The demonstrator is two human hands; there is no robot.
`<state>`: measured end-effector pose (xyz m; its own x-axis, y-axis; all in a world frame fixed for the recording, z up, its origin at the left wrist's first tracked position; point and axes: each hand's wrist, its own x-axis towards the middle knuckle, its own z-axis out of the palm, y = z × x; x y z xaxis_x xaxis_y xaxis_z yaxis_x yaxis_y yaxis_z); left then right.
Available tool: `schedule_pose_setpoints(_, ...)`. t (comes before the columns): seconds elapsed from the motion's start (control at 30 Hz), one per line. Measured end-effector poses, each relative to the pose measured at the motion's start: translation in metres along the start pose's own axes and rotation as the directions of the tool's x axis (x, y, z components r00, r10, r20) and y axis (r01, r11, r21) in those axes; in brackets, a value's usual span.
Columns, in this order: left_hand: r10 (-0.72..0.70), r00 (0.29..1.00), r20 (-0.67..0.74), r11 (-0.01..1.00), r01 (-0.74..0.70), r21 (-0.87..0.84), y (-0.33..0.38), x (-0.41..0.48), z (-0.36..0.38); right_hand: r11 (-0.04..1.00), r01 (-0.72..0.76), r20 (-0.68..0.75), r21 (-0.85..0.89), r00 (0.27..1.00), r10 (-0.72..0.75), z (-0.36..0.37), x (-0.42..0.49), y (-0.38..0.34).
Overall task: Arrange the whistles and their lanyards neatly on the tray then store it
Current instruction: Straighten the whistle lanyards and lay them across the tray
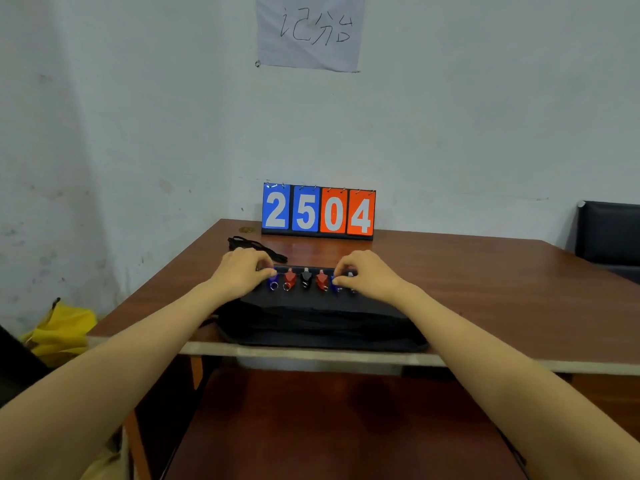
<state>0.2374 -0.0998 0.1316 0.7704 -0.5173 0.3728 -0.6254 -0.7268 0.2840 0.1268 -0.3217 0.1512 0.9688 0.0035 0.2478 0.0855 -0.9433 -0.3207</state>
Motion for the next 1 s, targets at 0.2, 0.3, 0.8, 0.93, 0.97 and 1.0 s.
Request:
schedule_pose_setpoints(0.2,0.004,0.997,0.075,0.999,-0.007,0.046,-0.066,0.073,0.008,0.999,0.029,0.093,0.039,0.995,-0.033,0.019,0.101,-0.009)
schedule_pose_setpoints(0.3,0.088,0.976,0.199,0.973,-0.126,0.192,-0.098,0.102,0.013,0.999,0.042,0.142,0.007,0.989,-0.042,0.033,0.142,-0.008)
schedule_pose_setpoints(0.8,-0.15,0.986,0.072,0.988,0.153,-0.032,-0.117,0.135,0.055,0.99,0.09,0.124,0.11,0.987,-0.103,0.082,0.202,0.001)
schedule_pose_setpoints(0.93,-0.102,0.993,0.065,0.987,0.109,-0.116,-0.102,0.136,0.048,0.99,0.124,0.028,0.069,0.992,-0.126,0.086,0.204,-0.002)
schedule_pose_setpoints(0.97,-0.081,0.995,0.06,0.987,0.089,-0.134,-0.099,0.135,0.046,0.99,0.124,0.006,0.061,0.992,-0.124,0.087,0.205,-0.002)
schedule_pose_setpoints(1.0,-0.063,0.996,0.056,0.985,0.071,-0.155,-0.096,0.135,0.045,0.991,0.123,-0.01,0.056,0.992,-0.122,0.086,0.205,-0.001)
